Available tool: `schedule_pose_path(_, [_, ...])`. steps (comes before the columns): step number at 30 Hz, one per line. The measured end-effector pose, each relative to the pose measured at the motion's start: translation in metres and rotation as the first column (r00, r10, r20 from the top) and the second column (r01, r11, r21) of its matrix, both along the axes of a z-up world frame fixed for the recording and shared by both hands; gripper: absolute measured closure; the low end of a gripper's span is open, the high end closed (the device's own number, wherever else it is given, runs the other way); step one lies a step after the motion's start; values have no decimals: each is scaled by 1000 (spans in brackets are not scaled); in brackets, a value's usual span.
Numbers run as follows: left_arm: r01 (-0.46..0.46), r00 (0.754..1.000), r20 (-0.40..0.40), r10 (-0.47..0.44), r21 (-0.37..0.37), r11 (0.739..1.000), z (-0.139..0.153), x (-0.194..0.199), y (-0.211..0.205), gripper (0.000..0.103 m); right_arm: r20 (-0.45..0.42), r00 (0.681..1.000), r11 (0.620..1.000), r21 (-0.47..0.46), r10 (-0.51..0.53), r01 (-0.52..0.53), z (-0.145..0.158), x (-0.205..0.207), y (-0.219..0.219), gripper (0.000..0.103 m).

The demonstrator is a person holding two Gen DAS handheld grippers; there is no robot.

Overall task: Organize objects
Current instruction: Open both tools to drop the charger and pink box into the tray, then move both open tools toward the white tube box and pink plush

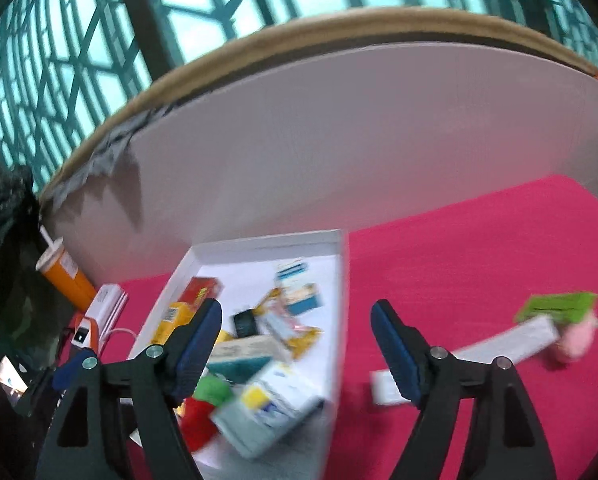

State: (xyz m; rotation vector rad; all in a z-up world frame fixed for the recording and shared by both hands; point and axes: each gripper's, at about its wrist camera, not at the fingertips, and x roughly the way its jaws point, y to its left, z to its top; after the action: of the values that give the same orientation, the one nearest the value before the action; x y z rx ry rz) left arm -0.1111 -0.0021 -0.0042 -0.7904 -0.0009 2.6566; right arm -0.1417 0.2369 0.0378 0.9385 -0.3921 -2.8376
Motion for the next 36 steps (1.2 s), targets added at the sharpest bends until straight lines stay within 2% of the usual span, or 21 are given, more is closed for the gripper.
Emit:
schedule_pose_path(5, [144, 989, 20, -144, -30, 989, 0, 7, 47, 0, -8, 988, 988, -8, -153, 153, -2, 35, 86, 15])
schedule_pose_path(10, [254, 967, 52, -250, -100, 962, -5, 11, 104, 0, 61, 938, 939, -28, -340, 342, -25, 60, 181, 14])
schedule_pose_path(14, [317, 946, 117, -302, -147, 937, -16, -1, 153, 0, 120, 918, 922, -34, -379, 385, -50, 70, 221, 14])
schedule_pose_path(17, [315, 942, 172, -289, -155, 936, -25, -19, 178, 0, 137, 915, 919, -57, -379, 389, -61, 73, 231, 14])
schedule_pose_path(19, [296, 946, 182, -267, -156, 942, -28, -25, 186, 0, 129, 919, 919, -89, -373, 385, -62, 76, 235, 14])
schedule_pose_path(21, [289, 947, 182, -264, -127, 949, -28, -23, 189, 0, 114, 921, 916, -111, -373, 385, -62, 80, 234, 14])
schedule_pose_path(26, [254, 962, 120, -244, -80, 964, -22, -6, 180, 0, 52, 928, 920, -121, -369, 373, -55, 97, 218, 14])
schedule_pose_path(29, [229, 970, 91, -225, -36, 973, -12, 2, 172, 0, -3, 933, 924, -137, -360, 356, -39, 109, 202, 14])
schedule_pose_path(32, [226, 973, 50, -226, 0, 974, 3, 13, 167, 0, -53, 937, 931, -143, -346, 336, -22, 121, 190, 8])
schedule_pose_path(36, [250, 968, 23, -250, 9, 968, 13, 23, 168, 0, -93, 939, 938, -145, -330, 315, -2, 128, 176, 5])
